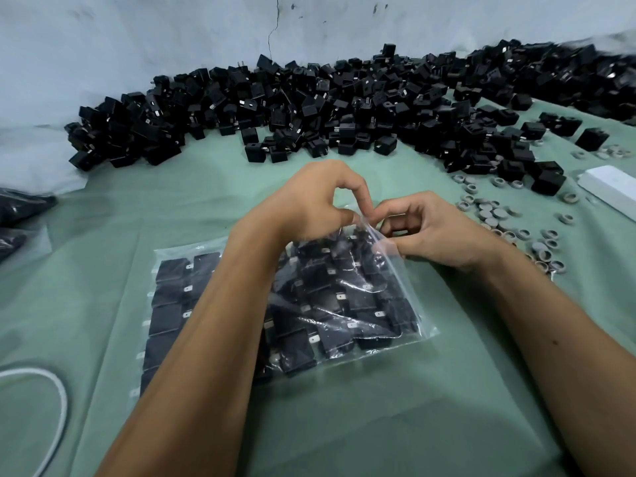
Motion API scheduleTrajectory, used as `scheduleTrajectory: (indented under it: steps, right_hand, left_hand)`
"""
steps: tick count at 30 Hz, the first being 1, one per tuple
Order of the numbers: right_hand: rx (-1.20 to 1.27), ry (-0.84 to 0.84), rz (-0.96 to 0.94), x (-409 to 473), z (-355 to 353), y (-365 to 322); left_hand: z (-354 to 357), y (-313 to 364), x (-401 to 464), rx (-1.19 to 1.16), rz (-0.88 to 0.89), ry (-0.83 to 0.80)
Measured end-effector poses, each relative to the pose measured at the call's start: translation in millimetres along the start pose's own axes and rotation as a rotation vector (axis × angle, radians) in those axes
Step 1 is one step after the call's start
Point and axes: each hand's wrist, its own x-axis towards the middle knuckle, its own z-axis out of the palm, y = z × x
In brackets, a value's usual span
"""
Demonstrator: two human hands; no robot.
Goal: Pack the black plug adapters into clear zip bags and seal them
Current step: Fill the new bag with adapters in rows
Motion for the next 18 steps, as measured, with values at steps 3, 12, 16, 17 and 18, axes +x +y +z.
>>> scheduleTrajectory:
  steps: [3,12,16,17,18]
  right_hand:
    - [0.023,0.017,-0.001,1,2,1]
    - [-0.027,0.011,-0.088,6,8,5]
    - [-0.046,0.009,-0.123,6,10,3]
    - [-0.044,0.005,-0.134,7,11,3]
    - [-0.041,-0.003,-0.144,7,11,3]
  left_hand:
    - [-5,-8,-1,-0.035,-0.062,0.041]
    - [-14,-34,-7,-0.042,-0.275,-0.106]
    - [-14,-34,-8,-0.048,-0.278,-0.122]
    - [-14,-34,-8,-0.043,-0.274,-0.122]
    - [-13,-33,-8,-0.037,-0.271,-0.121]
